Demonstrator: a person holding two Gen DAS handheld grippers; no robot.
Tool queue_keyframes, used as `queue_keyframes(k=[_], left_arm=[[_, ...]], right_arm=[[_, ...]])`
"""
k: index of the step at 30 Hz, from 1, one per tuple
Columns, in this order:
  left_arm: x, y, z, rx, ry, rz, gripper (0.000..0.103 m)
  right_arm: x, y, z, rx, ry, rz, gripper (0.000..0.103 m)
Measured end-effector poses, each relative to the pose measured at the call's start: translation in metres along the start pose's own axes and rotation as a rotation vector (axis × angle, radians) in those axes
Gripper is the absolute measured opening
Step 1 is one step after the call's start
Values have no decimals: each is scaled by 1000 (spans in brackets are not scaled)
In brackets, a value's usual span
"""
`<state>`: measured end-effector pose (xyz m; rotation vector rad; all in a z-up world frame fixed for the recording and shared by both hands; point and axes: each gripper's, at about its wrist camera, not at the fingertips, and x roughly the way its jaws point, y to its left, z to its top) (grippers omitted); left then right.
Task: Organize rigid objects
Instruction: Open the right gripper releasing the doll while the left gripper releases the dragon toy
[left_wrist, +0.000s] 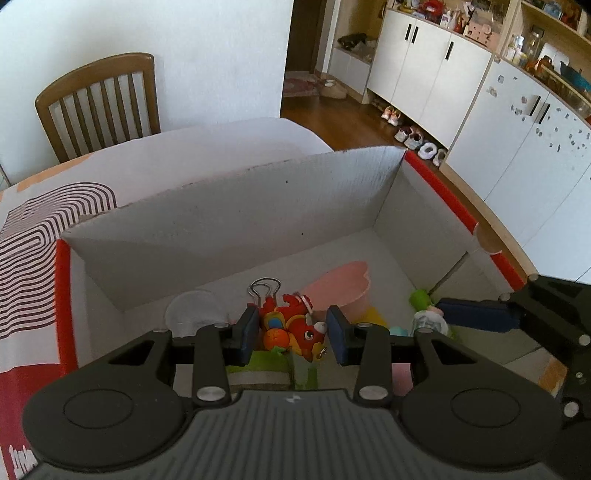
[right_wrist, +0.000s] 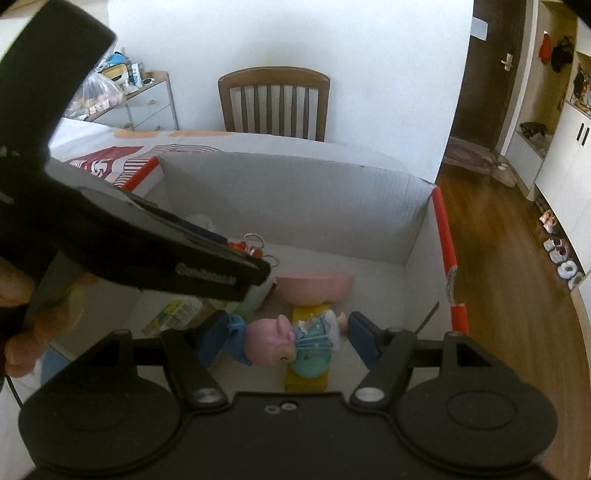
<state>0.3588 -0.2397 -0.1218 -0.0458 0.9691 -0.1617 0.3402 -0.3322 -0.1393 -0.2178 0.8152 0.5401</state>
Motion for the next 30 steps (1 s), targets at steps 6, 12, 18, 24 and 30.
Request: queue_keyframes(k=[6,12,18,24,30], left_arm=[[11,4,0,-13,36,5,39],[15,9,1,-39,65,-10,40],[15,12,1,-53,72,-13,40],[14,13,4,-59,66,-9,44],[2,13,2,-63,36,-10,56]], right_arm=[[5,-4,6,-12,-2,4,70],[12,-2,13,-25,0,8,70],[18,1,18,-22,22,12,71],[18,3,22,-17,36,19,77],[10,3,24,-2,25,15,78]])
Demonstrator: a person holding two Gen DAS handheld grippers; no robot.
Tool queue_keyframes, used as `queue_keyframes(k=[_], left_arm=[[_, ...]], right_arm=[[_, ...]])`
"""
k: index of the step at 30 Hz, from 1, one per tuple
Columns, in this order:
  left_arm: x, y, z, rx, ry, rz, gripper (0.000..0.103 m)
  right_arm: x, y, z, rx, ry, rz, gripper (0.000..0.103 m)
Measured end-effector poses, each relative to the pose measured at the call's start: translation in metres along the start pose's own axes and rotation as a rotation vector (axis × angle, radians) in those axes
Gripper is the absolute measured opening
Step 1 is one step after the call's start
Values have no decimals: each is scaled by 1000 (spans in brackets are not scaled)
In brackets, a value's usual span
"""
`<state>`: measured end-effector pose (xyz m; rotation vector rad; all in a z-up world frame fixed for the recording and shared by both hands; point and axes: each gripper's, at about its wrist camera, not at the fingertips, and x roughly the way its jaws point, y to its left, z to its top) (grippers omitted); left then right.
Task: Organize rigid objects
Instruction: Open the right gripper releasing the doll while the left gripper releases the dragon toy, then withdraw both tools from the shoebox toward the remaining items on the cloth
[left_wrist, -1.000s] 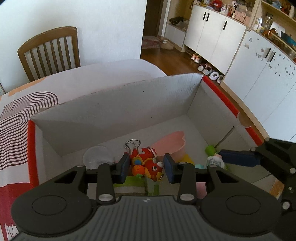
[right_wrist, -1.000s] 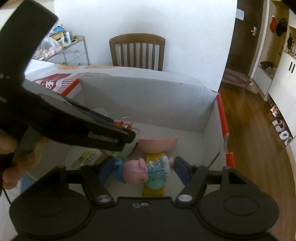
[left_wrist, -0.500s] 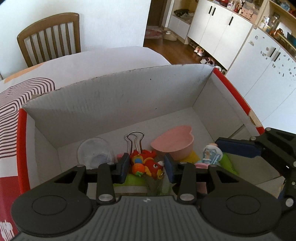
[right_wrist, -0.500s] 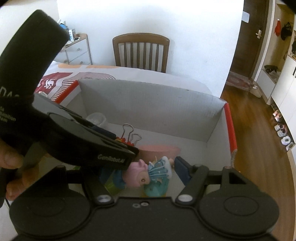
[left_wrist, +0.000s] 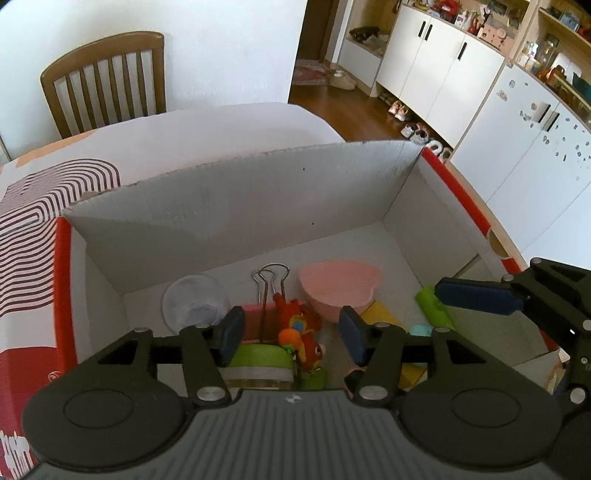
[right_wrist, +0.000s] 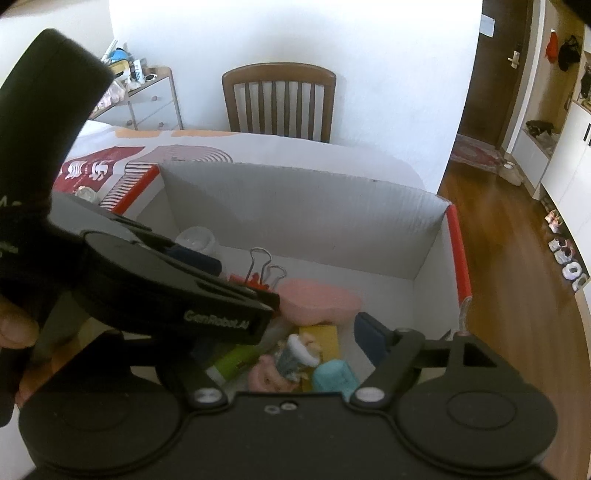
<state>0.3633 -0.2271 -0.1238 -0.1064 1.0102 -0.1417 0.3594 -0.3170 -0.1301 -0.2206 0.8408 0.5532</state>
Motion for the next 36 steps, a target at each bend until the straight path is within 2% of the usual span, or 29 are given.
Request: queue_keyframes(k=[6,10,23,30,32,36], left_arm=[[-19,0,-4,0,-38,9,56],[-36,2,-8,0,-72,19,62],[-97,9,-24,-37,-165,-1,62],[-131,23,-40,-66,-209,6,62],[-140,28,-46,-71,-223,8,71],[-155,42,-58,-86,-248,16,74]], right_arm=[[-12,2,1,0,-9,3,81],[-21,5,1,2,-15,9,82],[-56,23,2,-9,-78,7,88],[-77,34,4,-23,-106,27,95],[-82,38,3,-26,-114,28,97],[-89,47,4,0,-122,46,98]])
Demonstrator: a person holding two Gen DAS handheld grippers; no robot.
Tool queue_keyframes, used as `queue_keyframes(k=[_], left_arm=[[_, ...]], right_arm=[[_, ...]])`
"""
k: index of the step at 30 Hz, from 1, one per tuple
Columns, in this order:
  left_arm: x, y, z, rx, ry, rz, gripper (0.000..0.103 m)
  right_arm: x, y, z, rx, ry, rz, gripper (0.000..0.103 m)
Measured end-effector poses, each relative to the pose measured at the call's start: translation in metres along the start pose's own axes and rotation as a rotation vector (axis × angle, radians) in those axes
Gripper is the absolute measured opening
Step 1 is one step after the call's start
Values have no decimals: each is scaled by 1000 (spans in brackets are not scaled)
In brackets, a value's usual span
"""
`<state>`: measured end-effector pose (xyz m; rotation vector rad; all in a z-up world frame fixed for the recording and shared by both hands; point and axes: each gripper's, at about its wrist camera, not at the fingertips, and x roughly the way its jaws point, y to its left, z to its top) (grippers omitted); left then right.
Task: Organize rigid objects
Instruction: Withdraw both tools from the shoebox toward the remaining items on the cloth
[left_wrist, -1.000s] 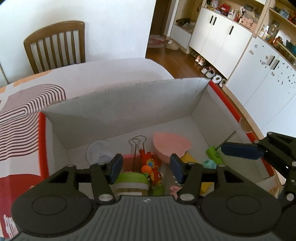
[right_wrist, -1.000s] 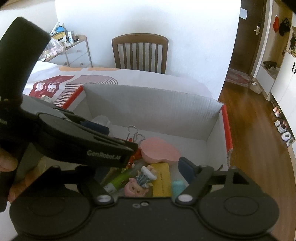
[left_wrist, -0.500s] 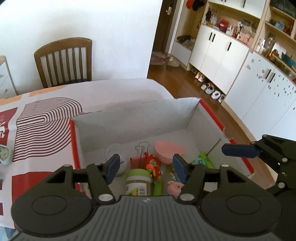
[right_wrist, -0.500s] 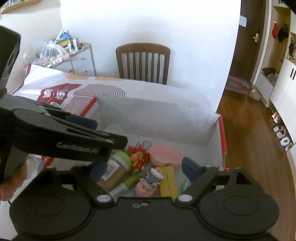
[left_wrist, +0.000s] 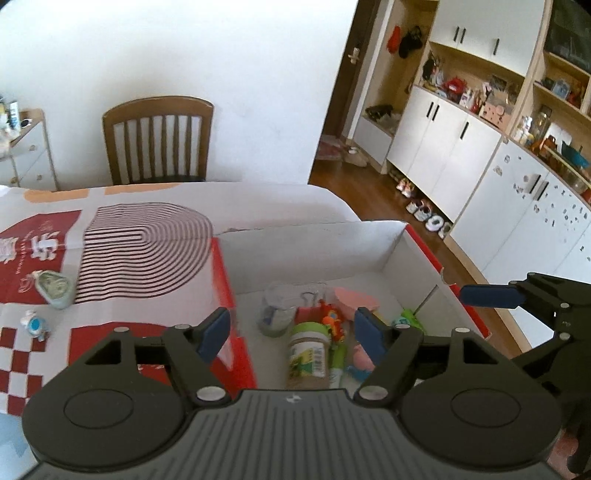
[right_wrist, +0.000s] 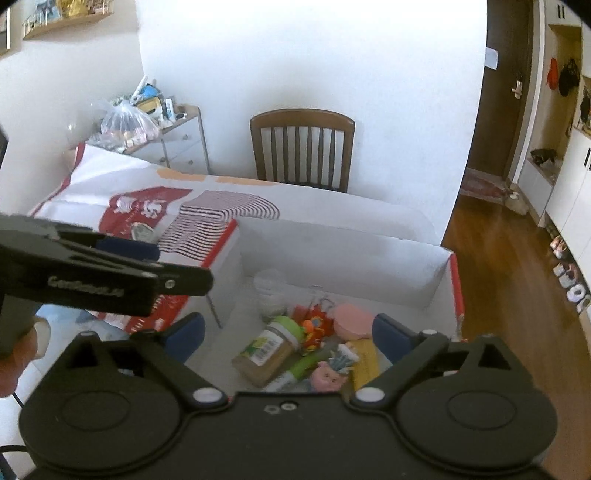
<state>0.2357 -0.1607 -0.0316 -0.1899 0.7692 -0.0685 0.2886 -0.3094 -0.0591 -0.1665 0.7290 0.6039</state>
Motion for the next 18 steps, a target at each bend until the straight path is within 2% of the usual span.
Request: queue_keyframes(k=[6,8,18], left_arm=[[-28,30,-10,-13,-23,5,75],[-37,40,-12,-11,-32,9,83],[-72,110,-22,-60,-55,29,87]], right_arm=[[-5,20,5,49,-28,21,103],[-4,30,8,58,-38,31,103],[9,94,22,42,-72,87,103]])
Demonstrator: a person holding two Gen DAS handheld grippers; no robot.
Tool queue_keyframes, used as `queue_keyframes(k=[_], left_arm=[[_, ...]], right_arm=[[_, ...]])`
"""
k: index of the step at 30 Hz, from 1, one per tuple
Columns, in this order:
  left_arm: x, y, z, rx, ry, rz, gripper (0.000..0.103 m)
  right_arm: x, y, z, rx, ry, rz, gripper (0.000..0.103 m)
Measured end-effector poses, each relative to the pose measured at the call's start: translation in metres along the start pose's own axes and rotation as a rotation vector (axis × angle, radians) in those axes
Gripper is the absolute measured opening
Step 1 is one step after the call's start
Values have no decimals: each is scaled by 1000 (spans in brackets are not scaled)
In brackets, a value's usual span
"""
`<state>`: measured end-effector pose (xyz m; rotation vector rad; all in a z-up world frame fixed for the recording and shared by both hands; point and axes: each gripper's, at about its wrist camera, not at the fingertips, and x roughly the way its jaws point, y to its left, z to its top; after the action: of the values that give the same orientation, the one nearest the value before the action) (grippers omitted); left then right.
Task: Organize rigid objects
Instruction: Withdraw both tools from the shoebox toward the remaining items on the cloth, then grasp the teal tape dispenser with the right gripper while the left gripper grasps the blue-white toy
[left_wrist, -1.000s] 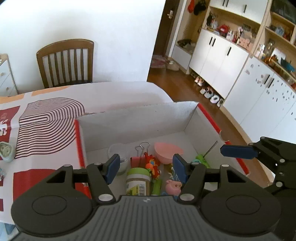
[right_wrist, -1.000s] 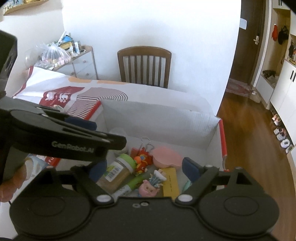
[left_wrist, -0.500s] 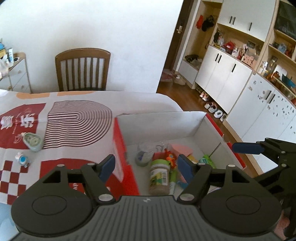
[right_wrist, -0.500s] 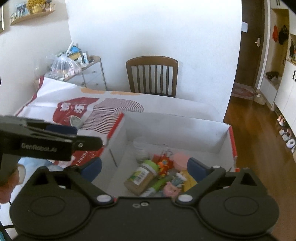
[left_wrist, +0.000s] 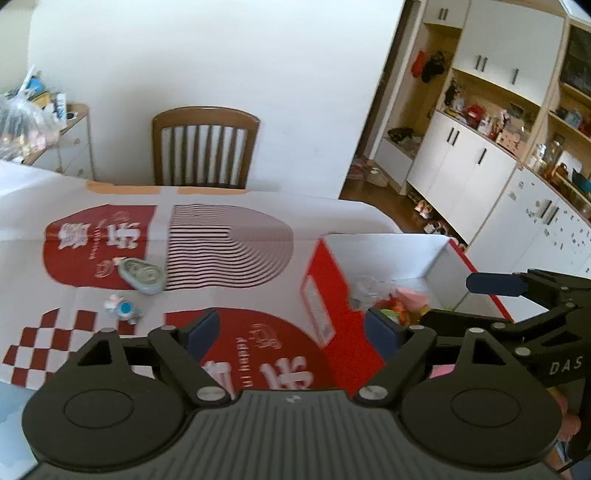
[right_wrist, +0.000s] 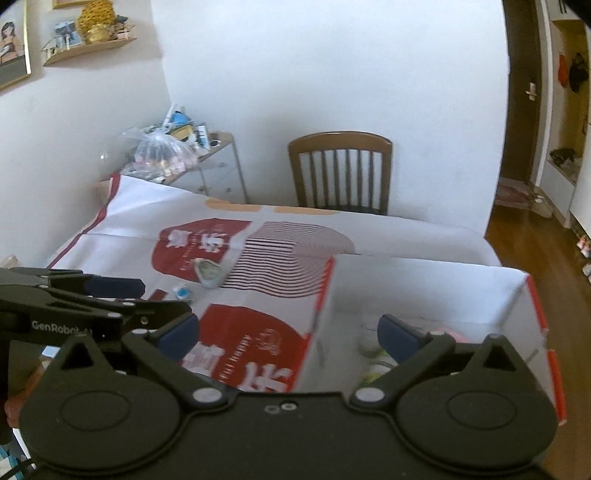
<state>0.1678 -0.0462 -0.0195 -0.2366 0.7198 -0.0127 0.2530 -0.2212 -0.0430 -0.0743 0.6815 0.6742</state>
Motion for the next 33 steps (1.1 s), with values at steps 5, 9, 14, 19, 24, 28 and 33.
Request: queue_keyframes(k=[5,9,14,19,24,28,33], left_arm=[[-9,41,-3,-33,-12,-1,99],[-10,71,-4,-46,-25,30,103],[-3,101,-4,-33,-36,67,103],[8,129,-7,-10,-57,101,103],[21,156,-8,-34,-58,99,103],[43,175,-12,-67,-32,89,103],[70,190,-19,-88,4,98,103]], right_arm=[[16,28,7,-11,10,12,103],[31,50,12,-21,22,9,103],[55,74,21,-39,41,4,103],[87,93,33,-55,60,2,103],[119,105,42,-83,78,1,103],[145,114,46,-123,108,5,103],[175,118,50,-172,133,-16,103]])
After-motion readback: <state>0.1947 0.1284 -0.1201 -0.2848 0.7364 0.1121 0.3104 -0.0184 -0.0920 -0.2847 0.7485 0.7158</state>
